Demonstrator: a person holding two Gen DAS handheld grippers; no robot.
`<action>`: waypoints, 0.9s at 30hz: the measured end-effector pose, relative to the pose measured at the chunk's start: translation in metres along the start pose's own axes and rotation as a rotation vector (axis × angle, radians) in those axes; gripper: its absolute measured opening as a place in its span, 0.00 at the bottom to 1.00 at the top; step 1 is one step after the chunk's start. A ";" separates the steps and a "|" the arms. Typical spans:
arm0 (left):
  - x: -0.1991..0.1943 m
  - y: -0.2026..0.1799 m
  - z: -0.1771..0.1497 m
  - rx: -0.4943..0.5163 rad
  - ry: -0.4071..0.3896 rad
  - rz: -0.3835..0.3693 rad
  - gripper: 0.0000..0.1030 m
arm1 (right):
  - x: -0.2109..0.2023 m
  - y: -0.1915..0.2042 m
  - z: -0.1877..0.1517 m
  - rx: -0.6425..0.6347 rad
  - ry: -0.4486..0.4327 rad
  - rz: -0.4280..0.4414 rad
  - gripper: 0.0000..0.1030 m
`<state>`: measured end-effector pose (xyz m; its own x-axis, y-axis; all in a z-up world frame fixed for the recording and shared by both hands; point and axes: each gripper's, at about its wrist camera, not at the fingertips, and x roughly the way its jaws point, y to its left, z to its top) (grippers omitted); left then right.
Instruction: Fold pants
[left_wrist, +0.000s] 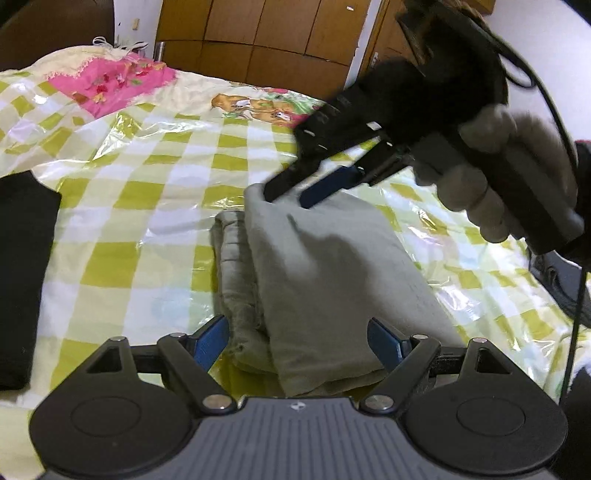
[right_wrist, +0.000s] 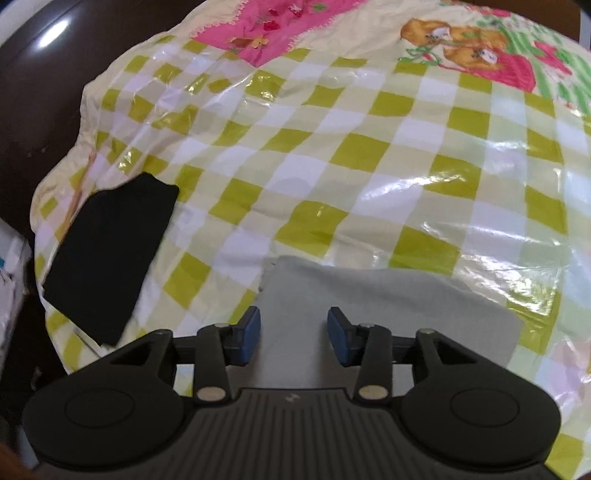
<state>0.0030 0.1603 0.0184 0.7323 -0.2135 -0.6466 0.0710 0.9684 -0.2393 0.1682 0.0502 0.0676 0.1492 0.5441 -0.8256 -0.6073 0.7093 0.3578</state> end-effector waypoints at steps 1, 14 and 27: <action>0.001 -0.003 0.000 0.012 -0.007 0.010 0.90 | 0.002 0.003 0.000 0.003 -0.002 0.011 0.43; 0.014 -0.020 0.004 0.102 -0.026 0.076 0.90 | 0.023 0.005 -0.010 0.025 0.030 -0.073 0.05; -0.003 -0.018 0.025 0.005 -0.045 -0.039 0.23 | -0.055 -0.005 -0.015 0.095 -0.125 0.015 0.03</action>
<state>0.0164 0.1469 0.0423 0.7590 -0.2448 -0.6033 0.1033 0.9602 -0.2596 0.1513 0.0098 0.1042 0.2405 0.6023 -0.7612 -0.5345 0.7368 0.4141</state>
